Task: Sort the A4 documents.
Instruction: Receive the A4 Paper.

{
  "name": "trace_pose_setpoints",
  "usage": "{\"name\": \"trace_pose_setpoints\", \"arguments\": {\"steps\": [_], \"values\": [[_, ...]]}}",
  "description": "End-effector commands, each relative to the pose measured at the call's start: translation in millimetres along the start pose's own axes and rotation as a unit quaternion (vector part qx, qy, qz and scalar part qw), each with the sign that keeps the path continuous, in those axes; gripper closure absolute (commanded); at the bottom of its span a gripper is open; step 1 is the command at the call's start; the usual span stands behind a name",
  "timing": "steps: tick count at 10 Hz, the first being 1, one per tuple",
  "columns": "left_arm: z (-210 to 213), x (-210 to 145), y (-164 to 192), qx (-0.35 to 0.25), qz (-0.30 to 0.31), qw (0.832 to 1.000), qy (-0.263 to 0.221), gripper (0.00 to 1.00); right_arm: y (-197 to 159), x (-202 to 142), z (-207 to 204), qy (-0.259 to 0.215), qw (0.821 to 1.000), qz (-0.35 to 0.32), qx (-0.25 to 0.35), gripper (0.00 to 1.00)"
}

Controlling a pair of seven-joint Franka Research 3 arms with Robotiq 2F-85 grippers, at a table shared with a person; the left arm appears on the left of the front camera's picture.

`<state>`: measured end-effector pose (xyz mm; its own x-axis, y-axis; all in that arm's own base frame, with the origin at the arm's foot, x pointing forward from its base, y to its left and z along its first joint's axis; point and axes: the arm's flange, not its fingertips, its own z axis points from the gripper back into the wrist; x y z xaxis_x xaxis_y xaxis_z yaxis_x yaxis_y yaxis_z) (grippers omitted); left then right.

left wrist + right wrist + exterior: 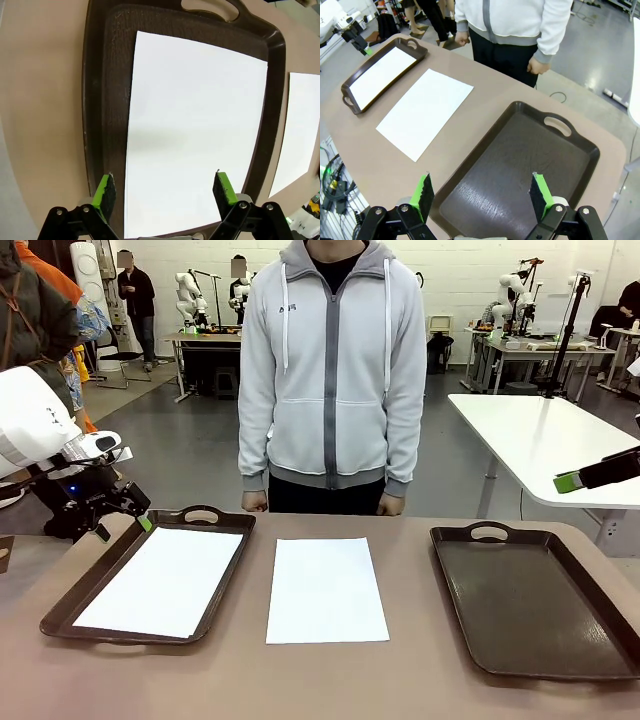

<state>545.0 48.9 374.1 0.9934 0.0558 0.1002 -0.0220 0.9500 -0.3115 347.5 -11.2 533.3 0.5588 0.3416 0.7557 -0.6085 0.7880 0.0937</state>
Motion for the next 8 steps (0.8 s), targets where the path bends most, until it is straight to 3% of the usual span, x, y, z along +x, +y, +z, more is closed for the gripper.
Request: {"name": "trace_pose_setpoints", "arguments": {"steps": [1,7,8], "values": [[0,1,2,0.007,-0.004,1.000,-0.003,0.00,0,0,-2,-0.001,1.000,-0.001,0.004,0.00],[0,0,0,0.000,0.000,1.000,0.000,0.00,0,0,-2,-0.001,1.000,-0.001,0.004,0.00],[0,14,-24,-0.011,-0.044,0.999,-0.014,0.00,0,0,-2,-0.001,1.000,-0.001,0.004,0.00]]}}
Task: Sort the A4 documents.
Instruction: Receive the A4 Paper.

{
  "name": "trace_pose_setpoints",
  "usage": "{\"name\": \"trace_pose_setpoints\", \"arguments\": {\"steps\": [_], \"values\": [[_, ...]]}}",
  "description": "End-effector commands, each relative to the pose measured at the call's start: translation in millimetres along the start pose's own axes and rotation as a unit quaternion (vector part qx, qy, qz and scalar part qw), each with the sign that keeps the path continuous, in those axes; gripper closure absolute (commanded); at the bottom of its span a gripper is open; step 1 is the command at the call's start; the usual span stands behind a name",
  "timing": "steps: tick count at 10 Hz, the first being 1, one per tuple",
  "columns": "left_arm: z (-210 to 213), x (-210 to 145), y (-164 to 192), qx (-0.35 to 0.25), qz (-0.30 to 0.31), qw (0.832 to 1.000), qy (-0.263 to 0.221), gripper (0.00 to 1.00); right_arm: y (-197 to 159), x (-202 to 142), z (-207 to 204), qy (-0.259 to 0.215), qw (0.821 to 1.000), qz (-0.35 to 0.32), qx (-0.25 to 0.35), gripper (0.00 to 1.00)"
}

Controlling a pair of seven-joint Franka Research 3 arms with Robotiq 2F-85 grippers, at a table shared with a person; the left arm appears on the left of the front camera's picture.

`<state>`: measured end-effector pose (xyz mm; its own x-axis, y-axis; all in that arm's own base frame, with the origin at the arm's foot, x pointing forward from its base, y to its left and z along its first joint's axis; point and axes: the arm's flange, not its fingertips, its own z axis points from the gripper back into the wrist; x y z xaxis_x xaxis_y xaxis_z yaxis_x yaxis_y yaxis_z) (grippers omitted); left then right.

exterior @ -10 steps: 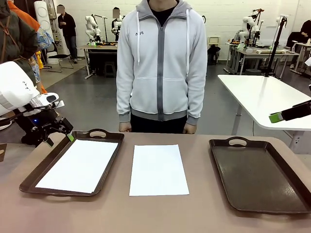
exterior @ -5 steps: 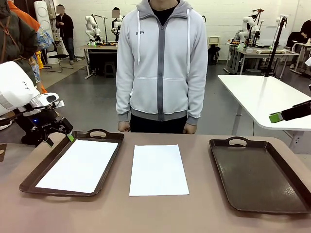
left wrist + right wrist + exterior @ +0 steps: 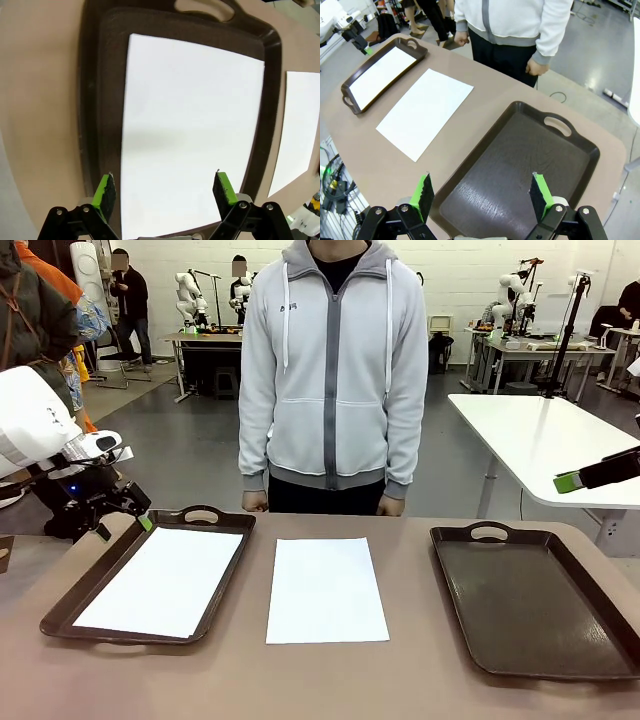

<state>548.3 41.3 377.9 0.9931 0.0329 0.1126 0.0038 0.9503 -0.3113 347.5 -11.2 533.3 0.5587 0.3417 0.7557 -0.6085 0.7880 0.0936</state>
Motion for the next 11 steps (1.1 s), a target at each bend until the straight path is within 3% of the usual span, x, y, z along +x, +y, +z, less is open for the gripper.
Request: {"name": "trace_pose_setpoints", "arguments": {"steps": [1,3,5,8,9,10,11], "values": [[7,19,-38,0.006,-0.075,0.997,-0.032,0.00,0,0,-2,-0.001,1.000,-0.001,0.004,0.00],[44,21,-72,0.026,-0.165,0.982,-0.088,0.00,0,0,-2,-0.001,1.000,-0.001,0.004,0.00],[85,10,-89,-0.049,-0.239,0.959,-0.144,0.00,0,0,-2,-0.001,1.000,-0.001,0.004,0.00],[145,-24,-104,-0.110,-0.360,0.904,-0.204,0.00,0,0,-2,-0.001,1.000,-0.001,0.004,0.00],[162,-36,-102,-0.181,-0.421,0.868,-0.195,0.00,0,0,-2,-0.001,1.000,-0.001,0.004,0.00],[173,-44,-94,-0.206,-0.431,0.855,-0.203,0.00,0,0,-2,-0.001,1.000,-0.001,0.004,0.00],[172,-45,-83,-0.208,-0.411,0.865,-0.198,0.00,0,0,-2,-0.001,1.000,-0.001,0.004,0.00]]}}
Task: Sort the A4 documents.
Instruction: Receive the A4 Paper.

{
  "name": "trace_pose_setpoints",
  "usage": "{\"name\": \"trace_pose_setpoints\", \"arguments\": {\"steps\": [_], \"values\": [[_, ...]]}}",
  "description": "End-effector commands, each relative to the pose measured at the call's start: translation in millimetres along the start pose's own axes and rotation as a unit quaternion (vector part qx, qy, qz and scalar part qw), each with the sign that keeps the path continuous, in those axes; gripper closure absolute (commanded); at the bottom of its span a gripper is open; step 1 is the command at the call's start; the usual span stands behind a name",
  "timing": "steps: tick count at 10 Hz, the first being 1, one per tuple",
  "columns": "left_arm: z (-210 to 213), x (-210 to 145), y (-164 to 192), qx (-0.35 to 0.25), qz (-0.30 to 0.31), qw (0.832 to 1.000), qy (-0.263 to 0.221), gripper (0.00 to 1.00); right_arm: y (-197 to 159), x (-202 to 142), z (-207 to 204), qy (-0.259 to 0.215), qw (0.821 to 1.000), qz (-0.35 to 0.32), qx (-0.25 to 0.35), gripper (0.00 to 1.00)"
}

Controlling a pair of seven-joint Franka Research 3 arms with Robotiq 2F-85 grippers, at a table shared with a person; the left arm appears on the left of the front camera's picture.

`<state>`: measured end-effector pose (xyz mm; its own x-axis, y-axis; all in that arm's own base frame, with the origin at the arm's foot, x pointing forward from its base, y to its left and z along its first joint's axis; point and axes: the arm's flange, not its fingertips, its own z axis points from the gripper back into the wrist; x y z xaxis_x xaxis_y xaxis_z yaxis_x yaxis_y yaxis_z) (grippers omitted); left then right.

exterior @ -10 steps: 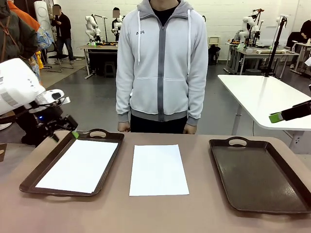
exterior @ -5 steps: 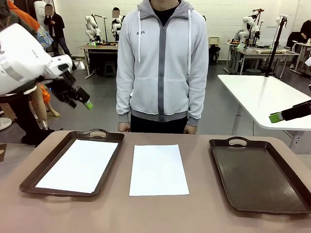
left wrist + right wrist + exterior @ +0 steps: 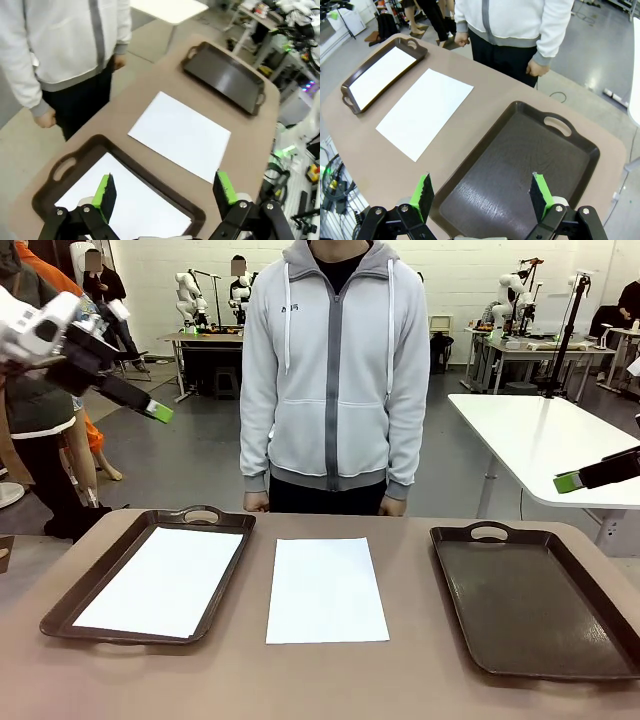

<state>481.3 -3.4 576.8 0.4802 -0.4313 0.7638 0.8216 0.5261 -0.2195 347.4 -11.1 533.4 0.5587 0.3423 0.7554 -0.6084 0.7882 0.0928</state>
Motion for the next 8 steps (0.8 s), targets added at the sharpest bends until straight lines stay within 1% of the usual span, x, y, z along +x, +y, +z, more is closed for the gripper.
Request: {"name": "trace_pose_setpoints", "arguments": {"steps": [1,2,3,5,7,8], "values": [[8,-26,9,-0.017,0.022,0.999,0.018,0.00,0,0,-2,-0.001,1.000,-0.001,0.004,0.00],[16,-30,2,0.001,0.014,0.999,0.040,0.00,0,0,-2,-0.001,1.000,-0.001,0.004,0.00],[26,-32,-9,0.026,0.007,0.998,0.049,0.00,0,0,-2,-0.001,1.000,-0.001,0.004,0.00],[44,-30,-31,0.071,-0.005,0.997,0.037,0.00,0,0,-2,-0.001,1.000,-0.001,0.004,0.00],[41,-36,-32,0.084,0.032,0.995,0.051,0.00,0,0,-2,-0.001,1.000,-0.001,0.004,0.00],[40,-39,-31,0.074,0.039,0.995,0.053,0.00,0,0,-2,-0.001,1.000,-0.001,0.004,0.00]]}}
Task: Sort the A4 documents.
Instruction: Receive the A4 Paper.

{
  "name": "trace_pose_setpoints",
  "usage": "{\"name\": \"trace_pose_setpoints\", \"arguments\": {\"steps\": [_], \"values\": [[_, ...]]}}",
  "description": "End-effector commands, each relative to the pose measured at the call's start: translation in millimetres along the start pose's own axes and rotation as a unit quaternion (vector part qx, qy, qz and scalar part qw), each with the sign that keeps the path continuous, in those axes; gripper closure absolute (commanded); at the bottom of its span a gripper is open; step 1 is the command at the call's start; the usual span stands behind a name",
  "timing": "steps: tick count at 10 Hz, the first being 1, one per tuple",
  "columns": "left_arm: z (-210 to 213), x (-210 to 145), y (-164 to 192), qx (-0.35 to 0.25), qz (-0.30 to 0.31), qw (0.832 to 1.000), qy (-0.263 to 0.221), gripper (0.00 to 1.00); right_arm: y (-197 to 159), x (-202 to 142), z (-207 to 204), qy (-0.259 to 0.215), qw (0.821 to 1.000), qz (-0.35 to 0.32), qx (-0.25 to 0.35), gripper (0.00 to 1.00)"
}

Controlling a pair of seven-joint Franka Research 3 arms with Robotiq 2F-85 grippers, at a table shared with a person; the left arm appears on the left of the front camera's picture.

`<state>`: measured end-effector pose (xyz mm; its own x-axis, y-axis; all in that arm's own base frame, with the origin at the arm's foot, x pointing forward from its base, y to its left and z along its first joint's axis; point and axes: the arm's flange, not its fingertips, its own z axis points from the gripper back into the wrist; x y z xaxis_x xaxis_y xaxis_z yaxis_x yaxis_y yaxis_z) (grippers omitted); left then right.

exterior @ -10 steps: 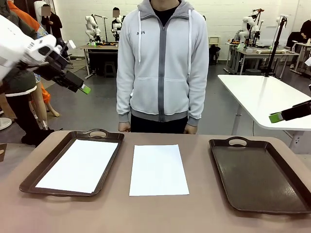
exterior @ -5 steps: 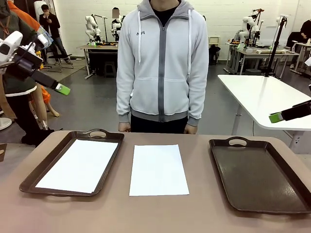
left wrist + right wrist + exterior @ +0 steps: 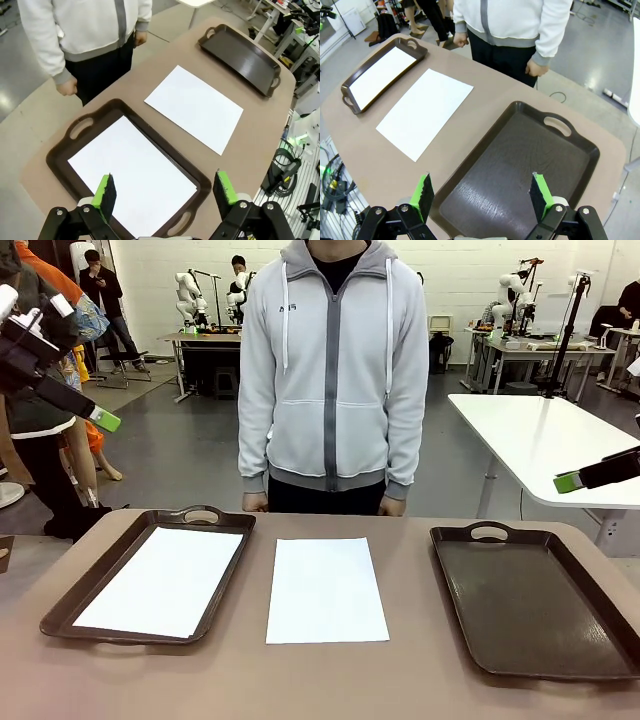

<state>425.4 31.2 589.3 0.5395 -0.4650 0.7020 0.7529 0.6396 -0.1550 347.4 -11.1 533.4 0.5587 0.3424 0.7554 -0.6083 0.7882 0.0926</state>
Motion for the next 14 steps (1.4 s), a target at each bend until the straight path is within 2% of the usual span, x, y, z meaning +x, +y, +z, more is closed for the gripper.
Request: {"name": "trace_pose_setpoints", "arguments": {"steps": [1,8,10,11,14], "values": [[-10.6,-7.7,-2.1,0.000,0.019,1.000,0.014,0.00,-0.4,-0.2,-2.0,-0.001,1.000,-0.001,0.004,0.00],[-16.3,-10.7,-5.3,-0.036,0.015,0.999,0.014,0.00,-0.4,-0.2,-2.0,-0.001,1.000,-0.001,0.004,0.00],[-16.9,-11.0,-1.8,-0.038,0.037,0.999,0.009,0.00,-0.4,-0.2,-2.0,-0.001,1.000,-0.001,0.004,0.00],[-17.9,-10.1,-4.7,-0.030,0.014,0.999,0.012,0.00,-0.4,-0.2,-2.0,-0.001,1.000,-0.001,0.004,0.00],[-17.9,-10.1,-4.7,-0.030,0.014,0.999,0.012,0.00,-0.4,-0.2,-2.0,-0.001,1.000,-0.001,0.004,0.00]]}}
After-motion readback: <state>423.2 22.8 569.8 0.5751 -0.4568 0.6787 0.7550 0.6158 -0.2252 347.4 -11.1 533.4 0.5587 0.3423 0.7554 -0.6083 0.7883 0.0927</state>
